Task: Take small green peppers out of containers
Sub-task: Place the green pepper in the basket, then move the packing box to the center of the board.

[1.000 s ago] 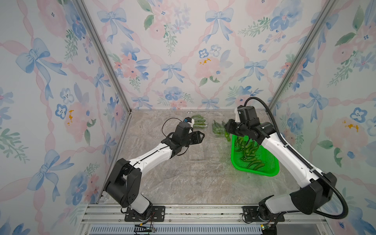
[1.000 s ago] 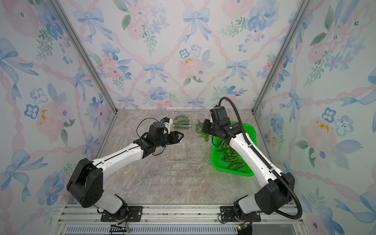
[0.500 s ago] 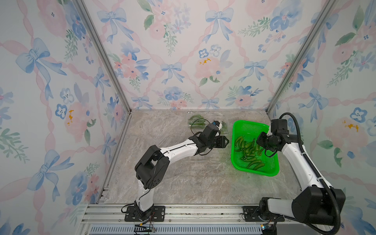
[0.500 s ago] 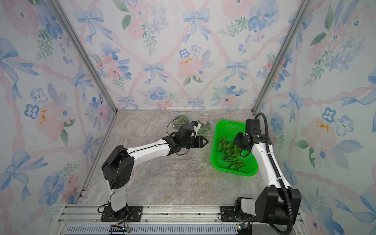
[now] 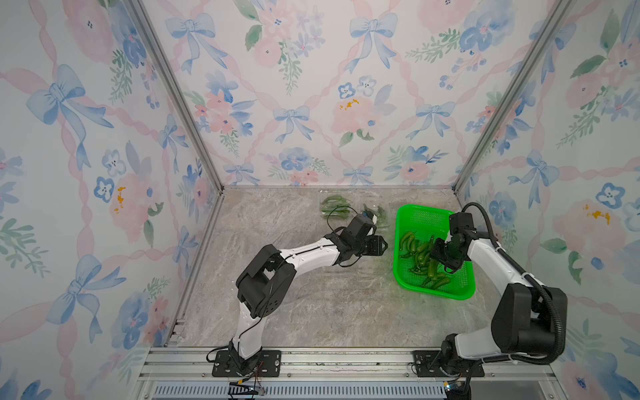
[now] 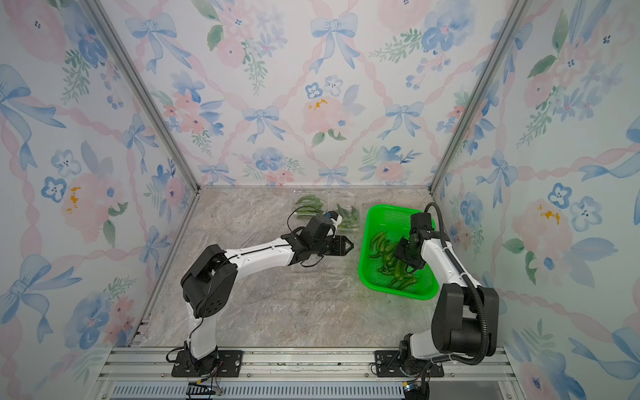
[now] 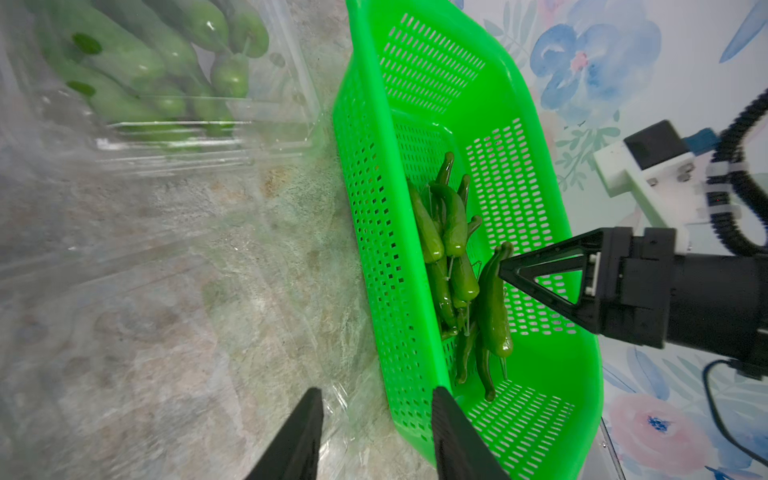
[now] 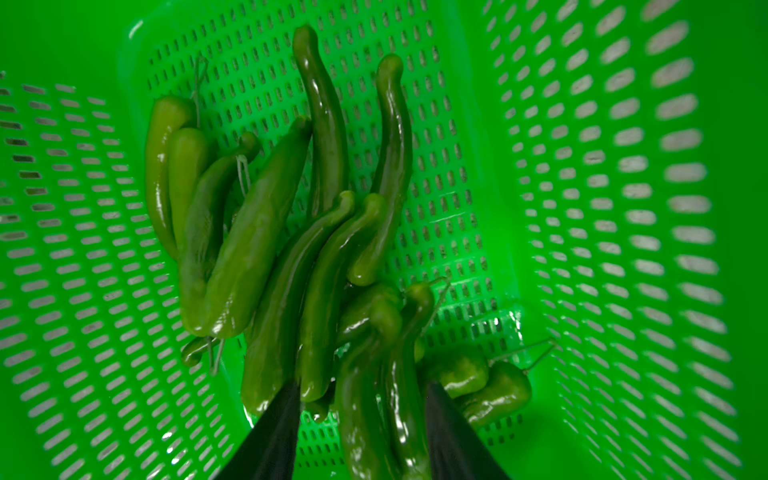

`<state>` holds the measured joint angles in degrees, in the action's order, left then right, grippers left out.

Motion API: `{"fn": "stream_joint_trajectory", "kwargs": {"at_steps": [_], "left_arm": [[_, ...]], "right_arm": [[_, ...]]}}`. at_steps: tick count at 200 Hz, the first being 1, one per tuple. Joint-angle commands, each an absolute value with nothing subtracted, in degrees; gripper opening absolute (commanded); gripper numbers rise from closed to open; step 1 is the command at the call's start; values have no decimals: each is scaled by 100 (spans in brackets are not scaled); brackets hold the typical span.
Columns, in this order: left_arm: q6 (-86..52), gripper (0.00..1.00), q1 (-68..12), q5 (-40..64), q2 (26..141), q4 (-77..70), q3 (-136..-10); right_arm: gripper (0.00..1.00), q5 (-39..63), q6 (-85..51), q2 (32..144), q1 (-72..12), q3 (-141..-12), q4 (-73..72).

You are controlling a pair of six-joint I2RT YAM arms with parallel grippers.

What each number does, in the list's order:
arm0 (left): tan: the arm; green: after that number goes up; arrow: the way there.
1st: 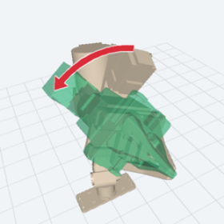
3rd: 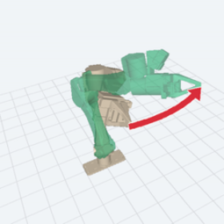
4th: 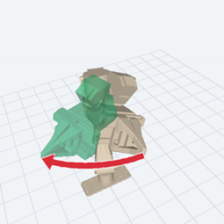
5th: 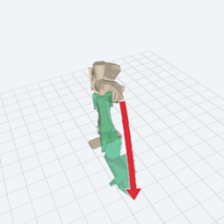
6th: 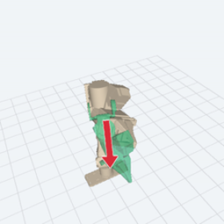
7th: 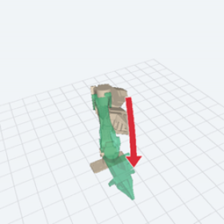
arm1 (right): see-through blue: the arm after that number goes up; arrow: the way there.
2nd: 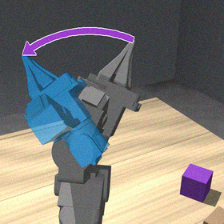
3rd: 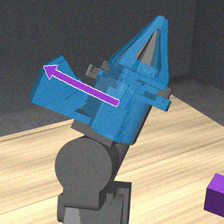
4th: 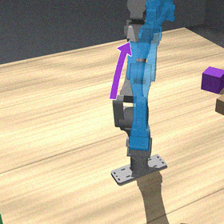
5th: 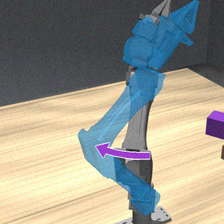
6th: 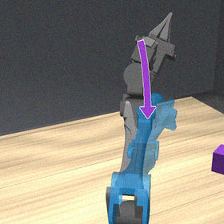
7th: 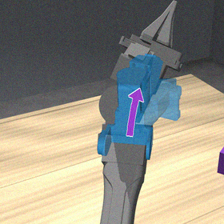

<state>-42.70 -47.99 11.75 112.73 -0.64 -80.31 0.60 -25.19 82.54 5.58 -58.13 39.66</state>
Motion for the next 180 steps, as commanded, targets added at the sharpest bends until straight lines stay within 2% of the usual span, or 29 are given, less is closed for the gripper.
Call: {"fn": "stream_joint_trajectory", "kwargs": {"at_steps": [1,78,180], "left_arm": [[-4336,46,-4778,1083,11316,74,-7828],[-4092,46,-4441,1102,11256,344,-7073],[-3612,46,-3320,1023,10814,434,-6268]], "right_arm": [[57,-88,-2479,7753,598,-5833,4215],[59,-17,-2643,6873,274,-5832,4351],[58,55,-2795,6855,-526,-5729,4071]]}}
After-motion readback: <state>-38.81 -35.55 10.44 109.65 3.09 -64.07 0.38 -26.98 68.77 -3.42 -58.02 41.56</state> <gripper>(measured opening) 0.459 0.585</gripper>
